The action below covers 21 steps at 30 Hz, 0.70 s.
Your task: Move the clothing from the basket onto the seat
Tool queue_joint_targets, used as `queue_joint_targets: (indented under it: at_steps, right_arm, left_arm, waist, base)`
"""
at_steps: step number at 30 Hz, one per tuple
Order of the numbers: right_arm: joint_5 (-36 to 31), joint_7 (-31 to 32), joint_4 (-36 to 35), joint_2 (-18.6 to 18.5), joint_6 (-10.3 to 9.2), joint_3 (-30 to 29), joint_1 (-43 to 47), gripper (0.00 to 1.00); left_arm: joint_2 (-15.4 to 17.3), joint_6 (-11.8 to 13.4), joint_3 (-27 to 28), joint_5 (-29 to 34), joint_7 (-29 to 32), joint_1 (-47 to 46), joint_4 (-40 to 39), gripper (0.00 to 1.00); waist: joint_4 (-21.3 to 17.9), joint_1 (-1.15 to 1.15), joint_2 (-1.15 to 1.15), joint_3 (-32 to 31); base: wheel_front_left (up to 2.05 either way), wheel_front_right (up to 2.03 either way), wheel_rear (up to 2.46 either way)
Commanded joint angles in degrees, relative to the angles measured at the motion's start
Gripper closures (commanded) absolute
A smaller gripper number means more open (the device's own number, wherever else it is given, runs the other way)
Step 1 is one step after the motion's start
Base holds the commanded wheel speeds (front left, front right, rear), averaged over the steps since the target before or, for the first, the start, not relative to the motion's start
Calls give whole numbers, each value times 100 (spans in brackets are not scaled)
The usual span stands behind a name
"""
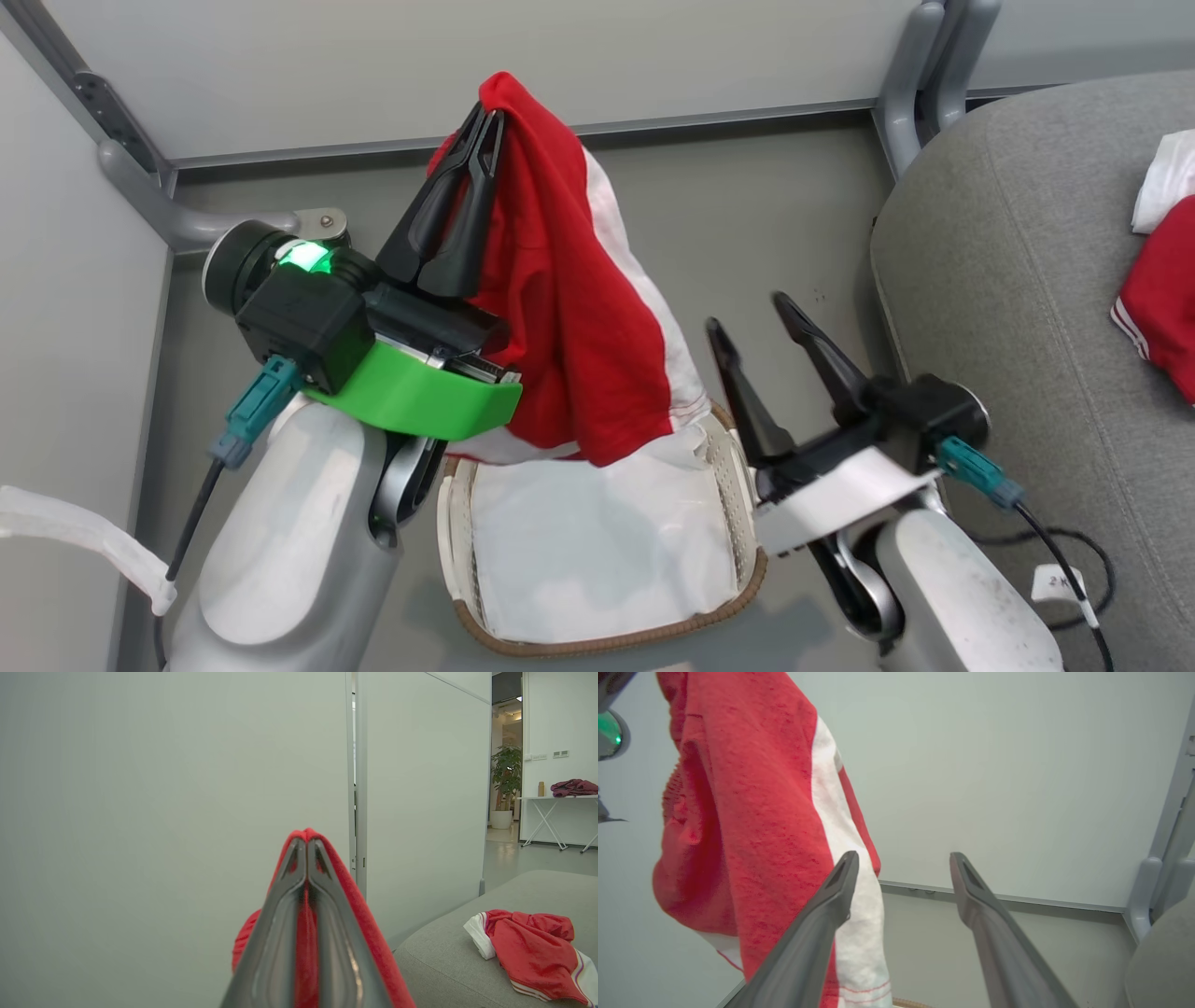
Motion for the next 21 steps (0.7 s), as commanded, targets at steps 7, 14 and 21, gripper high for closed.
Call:
queue_joint_targets:
  at_steps: [7,14,21]
  right_arm:
    - [24,-12,-296,-35,-7,984,-825,0]
    - [-26,-12,-23,-31,-8,1435,-1477,0]
    - [-221,-12,414,-30,-7,1334,-1718,0]
  left_arm:
    - [-81,6,-82,-124,-22,93,-53,100]
    - [-170,5,-353,-191,-21,74,-164,100]
    - [-275,6,-709,-403,-21,-27,-277,100]
  waist:
    - [109,0,0,101]
    - [262,0,0,92]
    - [505,0,0,131]
  base:
    - [0,0,0]
    - [0,0,0]
    - [0,0,0]
